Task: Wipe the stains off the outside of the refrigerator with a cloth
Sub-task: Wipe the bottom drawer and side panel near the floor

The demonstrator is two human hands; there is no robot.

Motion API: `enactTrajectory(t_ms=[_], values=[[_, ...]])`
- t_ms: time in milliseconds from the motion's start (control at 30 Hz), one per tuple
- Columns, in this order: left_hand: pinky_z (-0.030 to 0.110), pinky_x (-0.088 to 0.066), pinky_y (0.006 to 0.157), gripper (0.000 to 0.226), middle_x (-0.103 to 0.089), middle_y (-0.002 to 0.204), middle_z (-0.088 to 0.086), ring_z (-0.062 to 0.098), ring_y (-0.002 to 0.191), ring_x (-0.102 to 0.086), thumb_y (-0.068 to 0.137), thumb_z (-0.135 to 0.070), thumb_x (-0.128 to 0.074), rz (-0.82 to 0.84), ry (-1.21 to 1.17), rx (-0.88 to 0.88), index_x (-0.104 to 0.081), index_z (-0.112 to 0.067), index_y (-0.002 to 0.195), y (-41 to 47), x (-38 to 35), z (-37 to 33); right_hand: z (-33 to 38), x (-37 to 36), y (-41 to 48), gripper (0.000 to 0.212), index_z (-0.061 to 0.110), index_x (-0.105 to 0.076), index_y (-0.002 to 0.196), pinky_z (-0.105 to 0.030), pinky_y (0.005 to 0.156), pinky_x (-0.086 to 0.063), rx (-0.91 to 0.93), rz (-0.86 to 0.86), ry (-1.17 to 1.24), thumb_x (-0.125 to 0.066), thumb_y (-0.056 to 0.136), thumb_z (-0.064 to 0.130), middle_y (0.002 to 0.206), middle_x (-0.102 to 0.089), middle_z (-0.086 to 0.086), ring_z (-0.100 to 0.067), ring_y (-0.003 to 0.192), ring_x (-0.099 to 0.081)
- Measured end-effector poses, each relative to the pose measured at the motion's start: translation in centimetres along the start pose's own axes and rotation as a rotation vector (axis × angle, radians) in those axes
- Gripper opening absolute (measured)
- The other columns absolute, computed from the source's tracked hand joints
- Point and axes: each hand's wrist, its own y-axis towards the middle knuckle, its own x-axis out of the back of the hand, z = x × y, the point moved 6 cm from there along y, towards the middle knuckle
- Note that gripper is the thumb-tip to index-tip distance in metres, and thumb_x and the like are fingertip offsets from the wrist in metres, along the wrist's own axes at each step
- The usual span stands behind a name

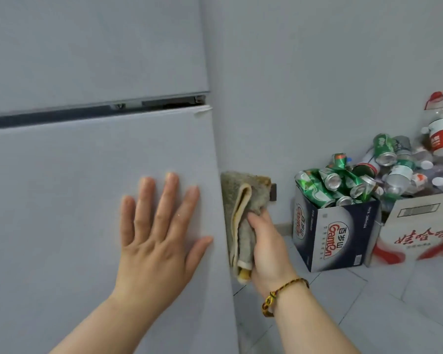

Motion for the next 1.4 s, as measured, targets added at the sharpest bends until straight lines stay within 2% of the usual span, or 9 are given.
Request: enactTrajectory(t_ms=[300, 633, 733, 867, 967, 1033, 1167, 1267, 1400], values=[[0.027, 0.005, 0.115, 0.054, -0.013, 0.144, 0.012, 0.002, 0.14, 0.012, 0.092, -0.052, -0.024, 0.085, 0.031, 0.213, -0.022, -0.022, 0.138, -1.9, 0.6, -1.7, 9.0, -5.3, 2.7, 0.024, 0.02, -0.053, 0.09, -0.032, 0.085, -0.046, 0.149, 0.595, 0.054, -0.033, 0.095, 0.01, 0.088, -0.057, -0.003, -0.013, 0.084, -0.055], [0.034, -0.006, 0.11, 0.065, -0.007, 0.146, 0.01, 0.006, 0.141, 0.012, 0.087, -0.064, -0.019, 0.162, 0.074, 0.355, -0.015, -0.026, 0.14, -6.0, -0.7, -2.9, -0.5, 2.3, 1.9, 0.024, 0.024, -0.055, 0.089, -0.031, 0.087, -0.047, -0.079, 0.604, -0.119, -0.038, 0.095, 0.009, 0.09, -0.06, 0.001, -0.012, 0.086, -0.057], [0.044, -0.016, 0.108, 0.061, -0.007, 0.146, 0.008, 0.02, 0.137, -0.002, 0.087, -0.063, -0.02, 0.18, 0.043, 0.414, -0.019, -0.029, 0.138, -7.1, -1.0, -4.2, 2.5, 0.4, 2.1, 0.026, 0.025, -0.054, 0.087, -0.035, 0.089, -0.048, 0.02, 0.672, -0.114, -0.036, 0.096, 0.009, 0.09, -0.06, 0.0, -0.014, 0.087, -0.057], [0.044, -0.014, 0.107, 0.051, -0.006, 0.148, 0.003, 0.005, 0.139, 0.006, 0.09, -0.062, -0.015, 0.277, -0.004, 0.445, -0.014, -0.039, 0.136, -10.4, -2.1, -5.9, 4.1, -1.1, 1.4, 0.022, 0.027, -0.056, 0.088, -0.033, 0.089, -0.049, 0.178, 0.766, -0.059, -0.039, 0.095, 0.014, 0.09, -0.061, 0.004, -0.01, 0.089, -0.059], [0.026, -0.007, 0.111, 0.049, -0.004, 0.149, -0.003, -0.009, 0.135, 0.016, 0.091, -0.058, -0.015, 0.325, -0.021, 0.464, -0.012, -0.04, 0.137, -11.4, -2.5, -6.0, 1.1, 1.7, 0.6, 0.024, 0.028, -0.056, 0.086, -0.015, 0.075, -0.05, 0.167, 0.712, -0.145, -0.039, 0.097, 0.014, 0.085, -0.061, 0.01, 0.002, 0.08, -0.059], [0.033, -0.016, 0.109, 0.049, -0.007, 0.15, -0.004, -0.001, 0.139, 0.008, 0.09, -0.048, -0.027, 0.337, -0.001, 0.488, -0.017, -0.038, 0.137, -11.5, -2.3, -6.3, -1.6, 4.1, -0.4, 0.026, 0.028, -0.056, 0.086, -0.012, 0.065, -0.049, 0.079, 0.677, -0.177, -0.038, 0.097, 0.013, 0.079, -0.061, 0.012, 0.003, 0.072, -0.058], [0.044, -0.022, 0.1, 0.054, -0.005, 0.149, -0.004, 0.021, 0.131, -0.014, 0.086, -0.038, -0.032, 0.326, -0.037, 0.531, -0.015, -0.036, 0.137, -13.5, -3.1, -8.5, -7.6, 10.5, 0.0, 0.025, 0.026, -0.06, 0.092, -0.023, 0.074, -0.053, -0.247, 0.436, 0.063, -0.038, 0.096, 0.015, 0.083, -0.068, 0.008, -0.006, 0.074, -0.062], [0.043, -0.022, 0.1, 0.054, 0.013, 0.148, -0.028, 0.019, 0.132, -0.014, 0.085, -0.04, -0.03, 0.365, -0.106, 0.565, -0.008, -0.044, 0.134, -17.5, -4.6, -10.0, -13.1, 16.2, 0.0, 0.024, 0.026, -0.058, 0.107, -0.04, 0.091, -0.047, -0.463, 0.144, 0.202, -0.037, 0.098, 0.022, 0.102, -0.065, 0.0, -0.014, 0.087, -0.061], [0.046, -0.016, 0.101, 0.056, 0.014, 0.15, -0.02, 0.006, 0.136, 0.008, 0.085, -0.04, -0.03, 0.497, -0.11, 0.572, -0.007, -0.042, 0.136, -22.4, -7.3, -10.8, -20.7, 22.4, -2.3, 0.028, 0.028, -0.049, 0.122, -0.039, 0.073, -0.049, -0.676, -0.085, 0.235, -0.035, 0.099, 0.026, 0.099, -0.062, -0.003, -0.02, 0.085, -0.059]])
